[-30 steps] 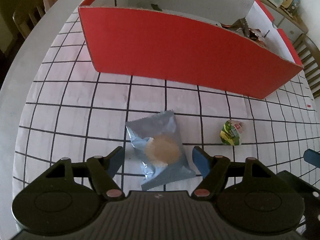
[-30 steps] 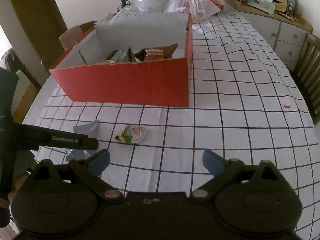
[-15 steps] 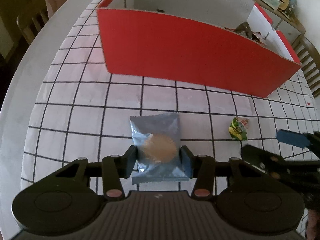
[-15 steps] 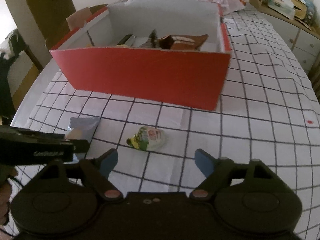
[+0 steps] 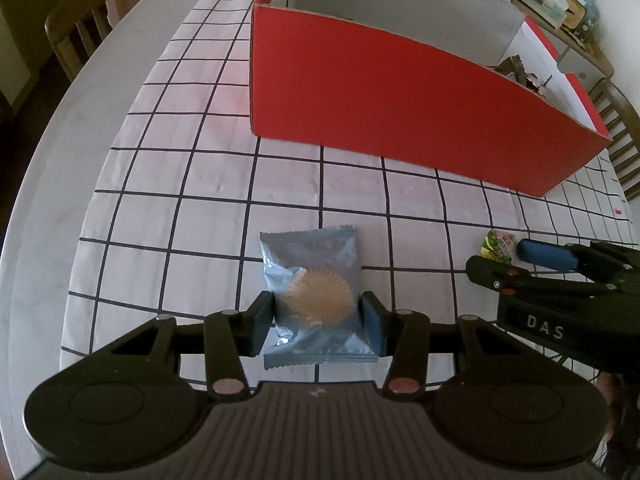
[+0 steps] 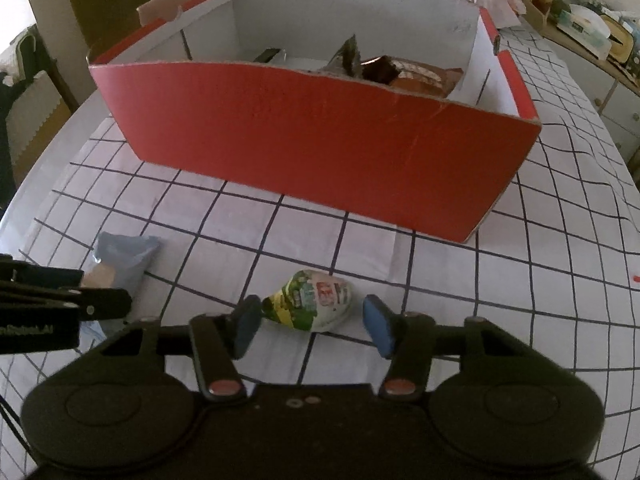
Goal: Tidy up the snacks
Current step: 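Grasp the blue cookie packet with the left gripper while the right grasps the green candy, then carry both snacks over the red box and lower them inside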
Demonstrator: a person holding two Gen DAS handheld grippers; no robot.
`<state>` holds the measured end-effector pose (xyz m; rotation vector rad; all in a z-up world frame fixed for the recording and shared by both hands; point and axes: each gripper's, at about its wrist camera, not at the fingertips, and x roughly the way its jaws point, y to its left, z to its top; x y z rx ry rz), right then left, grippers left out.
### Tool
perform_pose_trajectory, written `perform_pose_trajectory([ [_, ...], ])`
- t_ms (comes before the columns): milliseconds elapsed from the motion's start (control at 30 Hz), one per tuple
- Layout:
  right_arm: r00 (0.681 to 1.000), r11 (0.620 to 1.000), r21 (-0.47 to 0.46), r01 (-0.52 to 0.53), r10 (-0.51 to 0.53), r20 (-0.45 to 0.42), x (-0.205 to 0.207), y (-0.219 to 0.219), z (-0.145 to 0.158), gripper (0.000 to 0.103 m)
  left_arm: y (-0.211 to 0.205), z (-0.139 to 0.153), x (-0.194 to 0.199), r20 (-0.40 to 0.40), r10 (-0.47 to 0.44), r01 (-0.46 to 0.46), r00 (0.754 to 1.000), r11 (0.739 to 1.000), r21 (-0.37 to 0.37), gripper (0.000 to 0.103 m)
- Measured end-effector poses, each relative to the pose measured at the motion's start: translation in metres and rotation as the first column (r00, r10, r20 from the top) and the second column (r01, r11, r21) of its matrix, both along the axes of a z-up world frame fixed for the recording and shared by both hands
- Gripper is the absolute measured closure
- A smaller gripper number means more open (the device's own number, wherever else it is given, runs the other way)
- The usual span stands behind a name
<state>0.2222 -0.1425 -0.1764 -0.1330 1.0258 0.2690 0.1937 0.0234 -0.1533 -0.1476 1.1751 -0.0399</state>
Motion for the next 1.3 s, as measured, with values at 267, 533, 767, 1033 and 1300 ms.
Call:
perform_pose_trajectory([
  [267, 1.000, 1.000, 0.008, 0.001, -0.001, 0.013, -0.005, -0.004, 0.002, 0.060, -0.001, 0.000, 0.000, 0.001, -0.002, 0.002, 1.000, 1.000, -0.005, 0.056],
  [533, 0.999, 0.997, 0.058, 0.044, -0.045, 0.016, -0.017, -0.021, 0.012, 0.060, 0.000, 0.008, -0.003, 0.015, 0.007, -0.007, 1.000, 1.000, -0.014, 0.056],
  [767, 0.997, 0.991, 0.116, 0.066, -0.071, 0.043, -0.032, -0.038, 0.036, 0.060, 0.004, 0.026, -0.007, 0.035, 0.015, -0.014, 0.999, 0.999, -0.039, 0.056],
  [1033, 0.988, 0.985, 0.160, 0.068, -0.088, 0.124, -0.031, -0.049, 0.075, 0.060, 0.003, 0.064, -0.005, 0.112, 0.001, 0.006, 0.994, 0.998, -0.063, 0.056],
  [1300, 0.976, 0.984, 0.170, 0.056, -0.090, 0.201, -0.013, -0.048, 0.107, 0.060, -0.001, 0.105, 0.016, 0.228, -0.034, 0.044, 0.973, 0.998, -0.038, 0.056],
])
